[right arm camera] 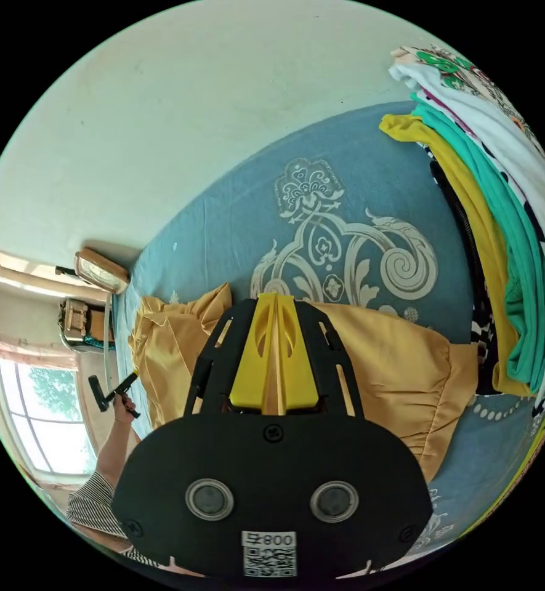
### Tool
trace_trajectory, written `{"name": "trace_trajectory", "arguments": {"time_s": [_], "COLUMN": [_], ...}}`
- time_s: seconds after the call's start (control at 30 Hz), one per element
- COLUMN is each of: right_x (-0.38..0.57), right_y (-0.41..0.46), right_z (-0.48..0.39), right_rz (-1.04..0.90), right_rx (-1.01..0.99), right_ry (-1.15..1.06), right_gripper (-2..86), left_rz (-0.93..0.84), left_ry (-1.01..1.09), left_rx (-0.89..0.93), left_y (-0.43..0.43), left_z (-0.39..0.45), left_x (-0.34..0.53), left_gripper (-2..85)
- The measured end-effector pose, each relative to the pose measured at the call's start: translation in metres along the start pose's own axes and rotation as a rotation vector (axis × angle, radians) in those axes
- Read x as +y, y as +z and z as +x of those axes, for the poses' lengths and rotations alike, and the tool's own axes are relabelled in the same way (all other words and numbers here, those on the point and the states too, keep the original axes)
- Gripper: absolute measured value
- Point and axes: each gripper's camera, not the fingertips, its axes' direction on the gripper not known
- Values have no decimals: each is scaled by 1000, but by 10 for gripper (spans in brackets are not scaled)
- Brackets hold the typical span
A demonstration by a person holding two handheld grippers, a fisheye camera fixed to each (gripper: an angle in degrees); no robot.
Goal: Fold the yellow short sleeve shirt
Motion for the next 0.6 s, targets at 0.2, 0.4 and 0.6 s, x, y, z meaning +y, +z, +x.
{"name": "trace_trajectory", "arguments": {"time_s": [0.2, 0.4, 0.6], "right_x": [53, 225, 430], "right_y": [-44, -112, -158], "right_z": [7, -8, 16], "right_rz": [33, -24, -169], "right_rx": [-59, -120, -105], "right_ry": [26, -140, -7], "right_gripper": [0, 7, 34], "left_rz": [67, 37, -118], "left_ry": [-49, -50, -154], "left_rx": [114, 269, 217], "left_y": [-26, -71, -97], "left_z": [-1, 6, 9], "left_x": [42, 144, 266], "left_gripper": [8, 22, 55]}}
